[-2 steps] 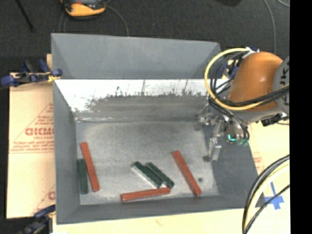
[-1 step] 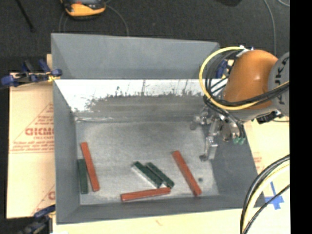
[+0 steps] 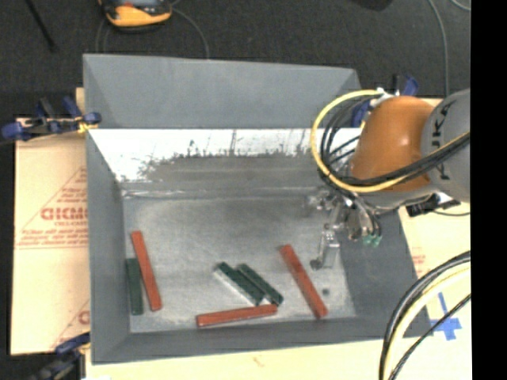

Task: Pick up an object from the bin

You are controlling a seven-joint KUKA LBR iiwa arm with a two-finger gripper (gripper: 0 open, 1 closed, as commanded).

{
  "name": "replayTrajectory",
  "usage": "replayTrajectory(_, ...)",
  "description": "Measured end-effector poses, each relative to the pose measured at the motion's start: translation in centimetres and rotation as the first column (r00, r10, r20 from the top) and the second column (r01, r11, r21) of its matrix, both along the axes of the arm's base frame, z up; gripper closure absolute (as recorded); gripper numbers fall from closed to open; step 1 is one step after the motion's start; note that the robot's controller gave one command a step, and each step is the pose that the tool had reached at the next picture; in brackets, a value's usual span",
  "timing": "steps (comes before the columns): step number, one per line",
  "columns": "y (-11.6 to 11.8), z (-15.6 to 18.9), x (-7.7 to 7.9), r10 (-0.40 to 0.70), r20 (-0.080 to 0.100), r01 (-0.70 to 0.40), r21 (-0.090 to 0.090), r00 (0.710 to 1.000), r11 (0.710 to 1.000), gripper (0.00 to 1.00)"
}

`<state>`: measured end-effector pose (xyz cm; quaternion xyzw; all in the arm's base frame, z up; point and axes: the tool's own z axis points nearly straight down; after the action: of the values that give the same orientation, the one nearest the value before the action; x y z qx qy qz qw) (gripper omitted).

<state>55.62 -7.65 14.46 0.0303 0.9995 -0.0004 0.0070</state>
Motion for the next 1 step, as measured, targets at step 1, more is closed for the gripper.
replayTrajectory(1,0.95,-6.69,-5.00,0.284,0.000,-0.284,-0.005,0.959,0.959,1.00)
